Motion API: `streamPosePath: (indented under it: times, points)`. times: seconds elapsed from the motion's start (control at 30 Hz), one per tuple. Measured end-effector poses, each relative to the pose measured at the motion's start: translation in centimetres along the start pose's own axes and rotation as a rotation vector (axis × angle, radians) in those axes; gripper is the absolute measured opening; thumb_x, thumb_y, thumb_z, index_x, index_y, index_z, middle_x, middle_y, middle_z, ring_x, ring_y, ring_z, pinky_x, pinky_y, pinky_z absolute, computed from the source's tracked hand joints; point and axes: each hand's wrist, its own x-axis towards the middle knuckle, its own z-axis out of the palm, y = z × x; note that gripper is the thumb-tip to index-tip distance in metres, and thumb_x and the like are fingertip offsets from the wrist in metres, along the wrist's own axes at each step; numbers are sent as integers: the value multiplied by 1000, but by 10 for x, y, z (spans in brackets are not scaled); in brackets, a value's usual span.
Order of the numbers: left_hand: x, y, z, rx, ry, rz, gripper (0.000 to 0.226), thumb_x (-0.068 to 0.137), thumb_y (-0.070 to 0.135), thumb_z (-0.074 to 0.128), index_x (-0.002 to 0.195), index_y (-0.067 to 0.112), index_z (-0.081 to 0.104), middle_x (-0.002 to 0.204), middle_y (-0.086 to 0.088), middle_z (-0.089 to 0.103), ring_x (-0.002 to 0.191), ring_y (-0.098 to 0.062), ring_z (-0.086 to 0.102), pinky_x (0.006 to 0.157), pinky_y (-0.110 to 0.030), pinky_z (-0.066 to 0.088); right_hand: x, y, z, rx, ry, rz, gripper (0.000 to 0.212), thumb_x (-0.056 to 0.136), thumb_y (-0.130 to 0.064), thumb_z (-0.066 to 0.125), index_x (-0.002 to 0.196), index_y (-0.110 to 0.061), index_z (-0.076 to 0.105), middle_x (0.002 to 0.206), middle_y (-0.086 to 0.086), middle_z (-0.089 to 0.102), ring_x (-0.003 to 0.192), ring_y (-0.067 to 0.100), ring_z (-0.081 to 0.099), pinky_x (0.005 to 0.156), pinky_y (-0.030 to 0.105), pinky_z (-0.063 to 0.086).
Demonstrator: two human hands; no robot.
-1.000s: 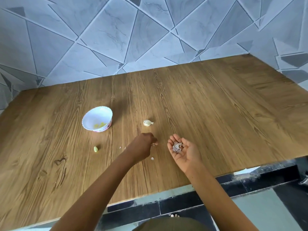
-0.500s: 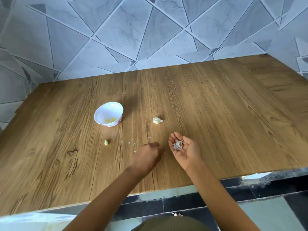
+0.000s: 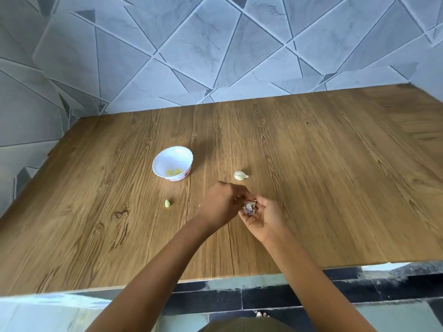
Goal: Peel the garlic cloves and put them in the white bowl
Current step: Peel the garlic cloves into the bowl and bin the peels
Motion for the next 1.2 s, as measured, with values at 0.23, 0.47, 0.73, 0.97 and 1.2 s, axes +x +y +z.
streamPosePath:
  times: [0.23,0.47,0.73,0.97,1.2]
  points:
    - [-5,-30,-19,81,132,-245,20,81,-3,59,87,11,73,84,-2,72,76,-17,66,66,-23,48,1,-1,5,19,-67,9,26,97,-7,38,93,5,61,89,15,64,85,23,62,73,34,52]
    - [-32,-59,-12,340,-104,-467,34,86,-8,47,107,9,67,108,-9,64,95,-21,62,82,-31,52,3,-2,-1,-31,-66,-54,22,94,2,41,94,3,63,92,13,65,85,20,63,74,33,52]
    - [-22,-35,16,278,-128,-401,31,87,-8,44,104,6,66,105,-9,58,87,-23,61,69,-26,47,1,-5,-6,-24,-32,-86,22,93,1,42,95,3,64,94,14,66,88,22,65,71,31,53]
    - [2,-50,-6,131,-70,-264,50,81,-16,41,116,10,66,120,-5,65,108,-18,61,90,-24,48,-4,-6,-10,-11,-21,-81,20,93,1,44,94,3,64,91,13,65,86,20,64,73,31,53]
    - [-11,-57,-7,63,-308,210,43,74,-19,49,99,6,73,107,-7,70,99,-17,66,87,-33,52,-9,-3,-11,-20,-22,-69,19,93,1,45,94,3,64,93,14,65,88,21,63,75,33,52]
